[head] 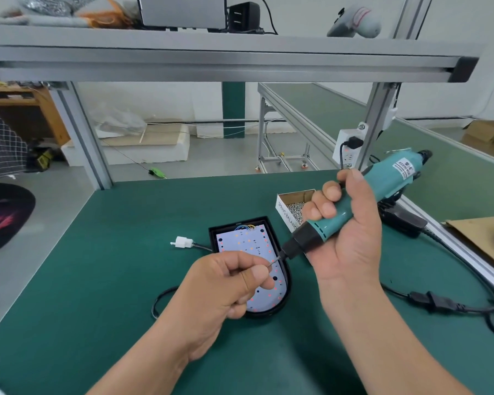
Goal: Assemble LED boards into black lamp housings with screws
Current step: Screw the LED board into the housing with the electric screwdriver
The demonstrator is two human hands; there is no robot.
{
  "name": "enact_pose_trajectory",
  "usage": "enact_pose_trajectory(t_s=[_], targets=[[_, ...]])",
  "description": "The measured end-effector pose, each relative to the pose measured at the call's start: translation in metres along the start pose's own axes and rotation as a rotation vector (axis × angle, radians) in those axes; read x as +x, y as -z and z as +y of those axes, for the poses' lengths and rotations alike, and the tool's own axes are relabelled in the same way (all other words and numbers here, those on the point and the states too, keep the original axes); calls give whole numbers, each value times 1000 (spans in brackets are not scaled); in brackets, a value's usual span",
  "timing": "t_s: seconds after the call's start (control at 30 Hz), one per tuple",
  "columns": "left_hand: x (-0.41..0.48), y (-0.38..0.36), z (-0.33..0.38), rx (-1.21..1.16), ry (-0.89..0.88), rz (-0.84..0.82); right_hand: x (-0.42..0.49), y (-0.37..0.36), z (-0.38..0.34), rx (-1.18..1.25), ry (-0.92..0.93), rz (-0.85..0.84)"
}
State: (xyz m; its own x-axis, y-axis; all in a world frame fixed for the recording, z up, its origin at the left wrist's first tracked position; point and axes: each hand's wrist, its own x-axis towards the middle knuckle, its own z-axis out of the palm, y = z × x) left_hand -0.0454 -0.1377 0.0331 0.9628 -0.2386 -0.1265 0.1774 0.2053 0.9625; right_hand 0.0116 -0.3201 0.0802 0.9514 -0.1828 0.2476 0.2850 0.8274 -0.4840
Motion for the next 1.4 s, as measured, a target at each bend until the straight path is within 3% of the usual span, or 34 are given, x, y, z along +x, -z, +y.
enact_pose_trajectory(t_s=[0.7, 1.2, 1.3, 1.4], targets=[[7, 3, -14, 86, -83, 111, -6, -2, 8, -163, 67, -132], [4, 5, -5, 7, -72, 103, 3, 11, 16, -35, -35, 98], [9, 15, -3, 6, -54, 246, 5, 13, 15, -33, -40, 100], [22, 34, -2, 428, -81, 490, 6, 17, 16, -75, -36, 88]])
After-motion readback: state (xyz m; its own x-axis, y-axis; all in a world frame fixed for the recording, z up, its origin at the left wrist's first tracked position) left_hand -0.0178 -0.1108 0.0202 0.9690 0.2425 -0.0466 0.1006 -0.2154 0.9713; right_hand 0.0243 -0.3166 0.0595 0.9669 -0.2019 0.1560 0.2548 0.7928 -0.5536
